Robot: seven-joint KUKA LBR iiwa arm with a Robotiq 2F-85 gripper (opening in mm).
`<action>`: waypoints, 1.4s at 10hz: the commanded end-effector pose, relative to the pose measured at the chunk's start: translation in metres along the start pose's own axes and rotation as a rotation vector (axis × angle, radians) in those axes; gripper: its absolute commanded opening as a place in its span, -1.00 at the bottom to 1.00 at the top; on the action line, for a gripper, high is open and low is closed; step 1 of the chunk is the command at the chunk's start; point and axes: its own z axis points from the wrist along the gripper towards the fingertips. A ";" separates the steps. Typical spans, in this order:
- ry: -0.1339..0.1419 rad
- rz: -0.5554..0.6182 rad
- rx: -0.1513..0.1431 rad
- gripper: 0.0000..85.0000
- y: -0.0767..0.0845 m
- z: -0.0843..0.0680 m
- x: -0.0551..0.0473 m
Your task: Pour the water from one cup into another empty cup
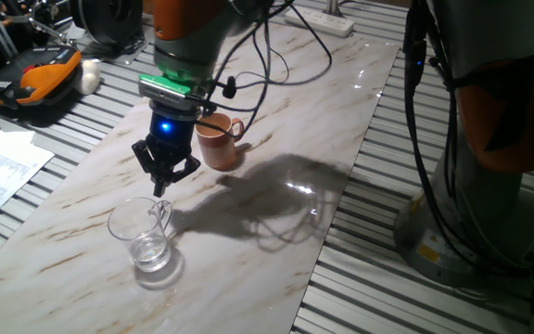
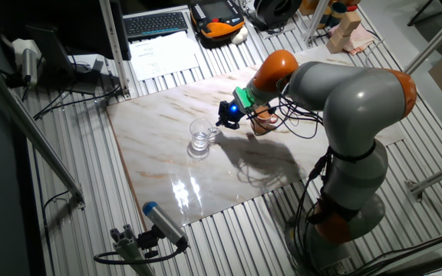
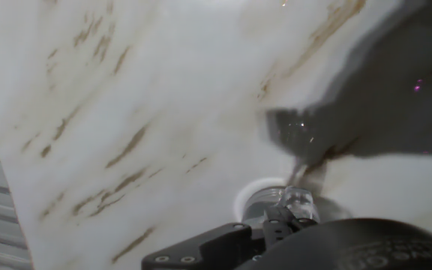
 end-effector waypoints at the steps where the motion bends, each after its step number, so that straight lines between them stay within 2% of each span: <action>1: 0.009 0.003 -0.007 -1.00 0.000 0.000 0.000; 3: 0.022 -0.001 0.001 -1.00 0.001 -0.002 0.001; 4: 0.038 -0.007 0.012 -1.00 0.002 -0.002 0.001; 6: 0.050 -0.013 0.044 -1.00 0.002 -0.003 0.001; 7: 0.059 -0.008 0.044 -1.00 0.003 -0.003 0.001; 9: 0.063 -0.006 0.057 -1.00 0.002 -0.003 0.000; 12: 0.091 -0.018 0.089 -1.00 0.004 -0.005 -0.001; 14: 0.093 -0.020 0.105 -1.00 0.005 -0.005 -0.001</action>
